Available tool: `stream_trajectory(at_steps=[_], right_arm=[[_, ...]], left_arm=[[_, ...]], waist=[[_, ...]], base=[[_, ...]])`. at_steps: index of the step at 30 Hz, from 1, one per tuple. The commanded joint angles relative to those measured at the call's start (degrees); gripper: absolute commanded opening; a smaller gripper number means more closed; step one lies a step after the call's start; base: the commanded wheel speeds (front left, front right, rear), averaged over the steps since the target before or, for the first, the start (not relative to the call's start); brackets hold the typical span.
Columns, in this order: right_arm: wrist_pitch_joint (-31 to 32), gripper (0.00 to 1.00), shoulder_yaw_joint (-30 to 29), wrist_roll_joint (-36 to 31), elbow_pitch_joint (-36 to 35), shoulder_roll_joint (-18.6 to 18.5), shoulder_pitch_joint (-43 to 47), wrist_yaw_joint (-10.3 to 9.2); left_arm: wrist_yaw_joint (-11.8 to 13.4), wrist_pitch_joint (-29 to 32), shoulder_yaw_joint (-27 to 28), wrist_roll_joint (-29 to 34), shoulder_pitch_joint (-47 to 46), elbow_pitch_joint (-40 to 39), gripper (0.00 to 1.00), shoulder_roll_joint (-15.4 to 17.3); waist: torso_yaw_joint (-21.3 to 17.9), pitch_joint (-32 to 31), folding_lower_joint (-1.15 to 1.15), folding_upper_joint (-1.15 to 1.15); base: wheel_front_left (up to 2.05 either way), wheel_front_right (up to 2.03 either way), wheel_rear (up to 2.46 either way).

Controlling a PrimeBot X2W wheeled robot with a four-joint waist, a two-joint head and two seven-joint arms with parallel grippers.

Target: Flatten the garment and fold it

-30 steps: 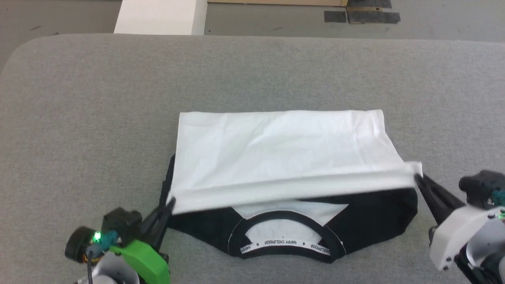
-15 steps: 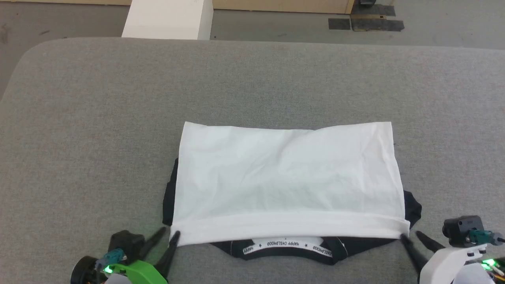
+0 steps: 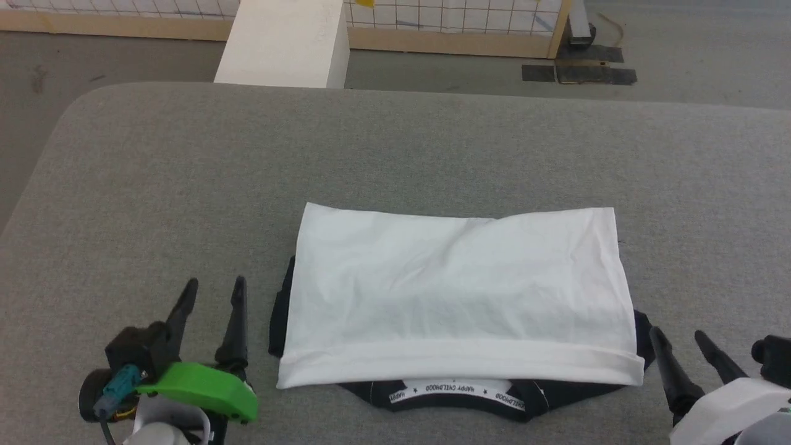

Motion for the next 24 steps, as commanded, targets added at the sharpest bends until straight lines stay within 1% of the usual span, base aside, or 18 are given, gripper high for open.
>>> stream_trajectory(at_steps=[1, 4, 8, 11, 15, 19, 24], right_arm=[[-1.20, 1.00, -0.60, 0.60, 0.18, 0.61, -2.06, -0.09], [-2.10, 1.00, -0.84, 0.42, 1.89, 1.31, -4.66, -0.09], [-1.57, 1.00, -1.74, -0.10, 6.45, 1.91, -8.66, -0.09], [1.01, 1.00, -2.50, -0.64, 11.24, 2.19, -11.75, -0.09], [5.14, 1.00, -2.90, -2.34, 16.64, 2.31, -15.44, -0.09], [9.36, 1.00, -2.69, -2.53, 21.04, 2.35, -18.29, -0.09], [15.05, 1.00, -1.53, -1.57, 25.75, 2.37, -20.51, -0.09]], left_arm=[[0.47, -0.41, 2.37, 2.14, -0.72, -1.60, 1.00, -1.84], [-0.56, -0.43, 5.83, 5.82, -1.82, -2.90, 1.00, -4.67], [-2.77, -0.43, 9.55, 9.71, -3.58, -2.63, 1.00, -8.23], [-4.30, -0.44, 12.30, 12.06, -4.71, -2.09, 1.00, -10.73], [-6.50, -0.44, 14.86, 14.38, -5.59, -0.84, 1.00, -13.16], [-8.81, -0.44, 16.44, 16.14, -6.00, 0.67, 1.00, -14.97], [-10.81, -0.44, 18.19, 17.93, -5.88, 1.76, 1.00, -16.69]], waist=[[0.70, -0.41, 0.01, 0.00], [1.01, -0.45, 0.01, 0.00], [1.22, -0.31, 0.01, 0.00], [1.16, -0.01, 0.01, 0.00], [1.12, 0.47, 0.01, 0.00], [1.13, 0.75, 0.01, 0.00], [1.21, 0.81, 0.01, 0.00]], base=[[0.00, 0.00, 0.00], [0.00, 0.00, 0.00], [0.00, 0.00, 0.00], [0.00, 0.00, 0.00], [0.00, 0.00, 0.00], [0.00, 0.00, 0.00], [0.00, 0.00, 0.00]])
